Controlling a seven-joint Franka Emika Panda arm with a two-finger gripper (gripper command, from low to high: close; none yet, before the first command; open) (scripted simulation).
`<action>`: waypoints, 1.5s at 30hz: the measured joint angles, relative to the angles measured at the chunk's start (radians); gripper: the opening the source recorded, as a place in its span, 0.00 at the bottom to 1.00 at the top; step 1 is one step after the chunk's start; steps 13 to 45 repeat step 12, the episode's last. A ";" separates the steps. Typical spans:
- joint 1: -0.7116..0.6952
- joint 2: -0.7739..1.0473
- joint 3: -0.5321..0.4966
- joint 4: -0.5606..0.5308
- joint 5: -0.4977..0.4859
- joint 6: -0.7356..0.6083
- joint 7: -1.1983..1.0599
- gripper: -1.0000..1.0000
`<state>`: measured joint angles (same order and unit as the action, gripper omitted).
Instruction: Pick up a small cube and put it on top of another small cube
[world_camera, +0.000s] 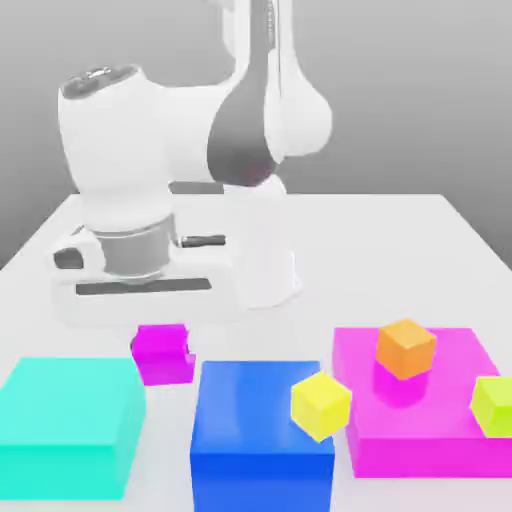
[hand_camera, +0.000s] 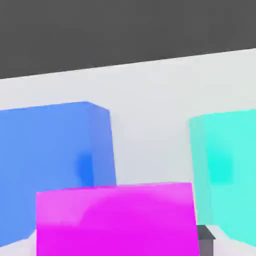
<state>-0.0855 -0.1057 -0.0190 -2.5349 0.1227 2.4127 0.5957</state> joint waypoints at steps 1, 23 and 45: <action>0.025 -0.010 0.028 0.015 -0.013 -0.023 0.037 0.00; 0.115 0.071 0.148 0.012 -0.111 0.075 0.191 1.00; 0.115 0.071 0.148 0.012 -0.111 0.075 0.191 1.00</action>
